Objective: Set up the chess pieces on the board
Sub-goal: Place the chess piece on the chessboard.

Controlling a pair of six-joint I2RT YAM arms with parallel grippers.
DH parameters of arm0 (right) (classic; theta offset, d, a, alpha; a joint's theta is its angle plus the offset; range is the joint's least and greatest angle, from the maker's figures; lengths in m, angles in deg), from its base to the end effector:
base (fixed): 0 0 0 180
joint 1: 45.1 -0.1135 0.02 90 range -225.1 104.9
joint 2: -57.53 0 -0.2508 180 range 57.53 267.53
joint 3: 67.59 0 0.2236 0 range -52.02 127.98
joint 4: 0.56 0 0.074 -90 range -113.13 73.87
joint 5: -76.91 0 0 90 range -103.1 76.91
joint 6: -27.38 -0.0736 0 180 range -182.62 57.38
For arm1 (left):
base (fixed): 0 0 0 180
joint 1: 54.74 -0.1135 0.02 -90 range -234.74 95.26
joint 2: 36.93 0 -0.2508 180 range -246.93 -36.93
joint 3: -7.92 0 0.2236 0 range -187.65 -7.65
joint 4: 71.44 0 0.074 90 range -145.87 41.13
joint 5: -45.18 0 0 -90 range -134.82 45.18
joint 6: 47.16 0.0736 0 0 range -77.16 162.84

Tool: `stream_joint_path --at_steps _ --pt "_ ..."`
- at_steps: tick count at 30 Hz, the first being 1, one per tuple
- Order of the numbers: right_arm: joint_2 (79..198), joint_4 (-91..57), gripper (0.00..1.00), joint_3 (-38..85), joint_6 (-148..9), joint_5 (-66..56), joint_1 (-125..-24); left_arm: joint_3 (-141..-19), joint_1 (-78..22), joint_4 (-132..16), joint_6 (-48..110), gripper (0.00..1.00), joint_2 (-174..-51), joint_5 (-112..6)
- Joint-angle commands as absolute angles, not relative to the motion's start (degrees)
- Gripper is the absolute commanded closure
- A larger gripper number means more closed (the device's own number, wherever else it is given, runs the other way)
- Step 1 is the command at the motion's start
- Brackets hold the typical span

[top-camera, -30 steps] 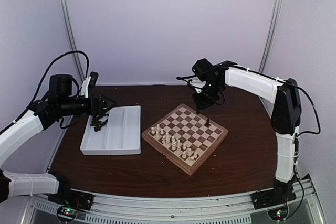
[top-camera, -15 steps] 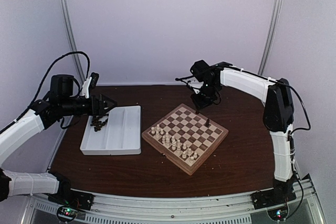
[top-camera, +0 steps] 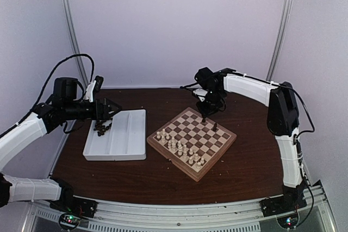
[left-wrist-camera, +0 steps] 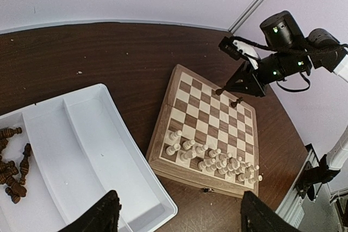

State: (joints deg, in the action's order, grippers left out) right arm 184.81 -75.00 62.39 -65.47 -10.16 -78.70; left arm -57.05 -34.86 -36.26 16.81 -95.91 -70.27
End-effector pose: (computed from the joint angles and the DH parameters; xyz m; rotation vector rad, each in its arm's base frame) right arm 0.3656 0.2474 0.1835 -0.7662 2.7421 0.2123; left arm 0.2109 -0.1099 0.2833 0.1690 2.1599 -0.9381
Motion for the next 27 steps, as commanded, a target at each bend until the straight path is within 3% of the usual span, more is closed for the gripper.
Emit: stream_joint_path --at_steps 1,19,25,27 --pt "186.29 -75.71 0.85 64.83 -64.7 -10.63 -78.22 -58.71 -34.62 -37.26 18.0 0.24 -96.25 -69.87" --pt "187.51 -77.74 0.83 65.33 -64.58 -11.9 -78.23 -58.67 -34.62 -37.31 18.05 0.24 -96.46 -69.61" --pt "187.43 -77.58 0.78 65.46 -64.64 -11.96 -78.23 -58.27 -34.62 -37.33 18.04 0.24 -96.21 -69.47" --pt "187.43 -77.48 0.69 65.61 -64.69 -11.95 -78.22 -58.19 -34.62 -37.19 18.06 0.24 -96.13 -69.43"
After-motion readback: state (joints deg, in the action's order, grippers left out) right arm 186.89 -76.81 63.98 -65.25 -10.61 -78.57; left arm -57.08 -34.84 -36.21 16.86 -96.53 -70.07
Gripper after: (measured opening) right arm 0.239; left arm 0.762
